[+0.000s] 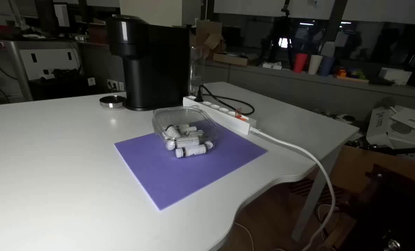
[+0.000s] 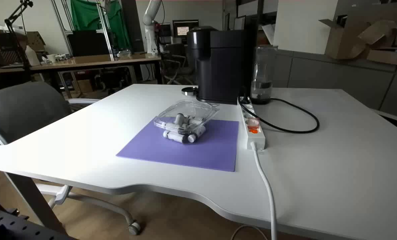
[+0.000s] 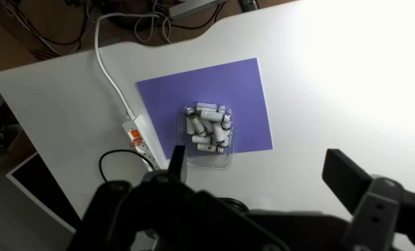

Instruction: Open the lid of the plastic container.

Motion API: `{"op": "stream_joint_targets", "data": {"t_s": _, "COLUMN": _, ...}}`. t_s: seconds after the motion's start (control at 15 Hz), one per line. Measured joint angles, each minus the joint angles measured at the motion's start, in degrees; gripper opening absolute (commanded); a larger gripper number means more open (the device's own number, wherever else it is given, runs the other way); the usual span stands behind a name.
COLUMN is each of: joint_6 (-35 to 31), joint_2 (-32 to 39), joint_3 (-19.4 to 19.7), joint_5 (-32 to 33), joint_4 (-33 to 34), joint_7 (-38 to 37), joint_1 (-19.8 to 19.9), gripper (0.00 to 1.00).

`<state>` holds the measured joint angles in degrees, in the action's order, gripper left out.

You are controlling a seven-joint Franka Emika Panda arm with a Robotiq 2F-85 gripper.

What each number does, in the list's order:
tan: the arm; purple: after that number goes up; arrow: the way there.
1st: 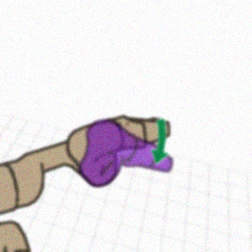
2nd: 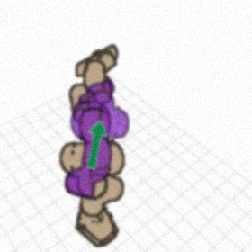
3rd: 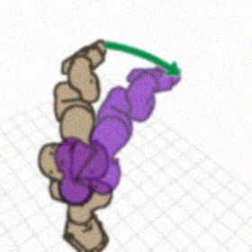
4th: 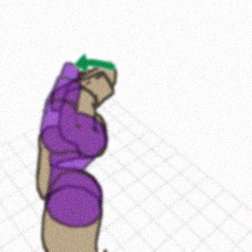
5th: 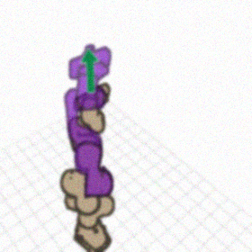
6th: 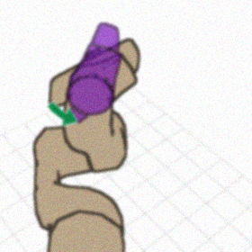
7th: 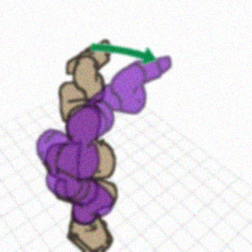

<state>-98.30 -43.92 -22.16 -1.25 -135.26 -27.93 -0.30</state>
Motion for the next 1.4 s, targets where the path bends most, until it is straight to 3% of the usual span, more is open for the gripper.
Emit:
{"op": "stream_joint_targets", "data": {"t_s": 1.0, "joint_6": -1.2, "joint_2": 0.1, "joint_3": 0.3, "joint_5": 0.1, "joint_4": -0.2, "joint_7": 0.0, "joint_1": 0.0, "gripper": 1.0}}
{"op": "stream_joint_targets", "data": {"t_s": 1.2, "joint_6": -5.8, "joint_2": 0.7, "joint_3": 2.7, "joint_5": 0.1, "joint_4": -1.9, "joint_7": 0.6, "joint_1": 0.1, "gripper": 1.0}}
{"op": "stream_joint_targets", "data": {"t_s": 1.4, "joint_6": -11.4, "joint_2": 2.7, "joint_3": 7.6, "joint_5": 0.1, "joint_4": -4.3, "joint_7": 5.8, "joint_1": 0.1, "gripper": 1.0}}
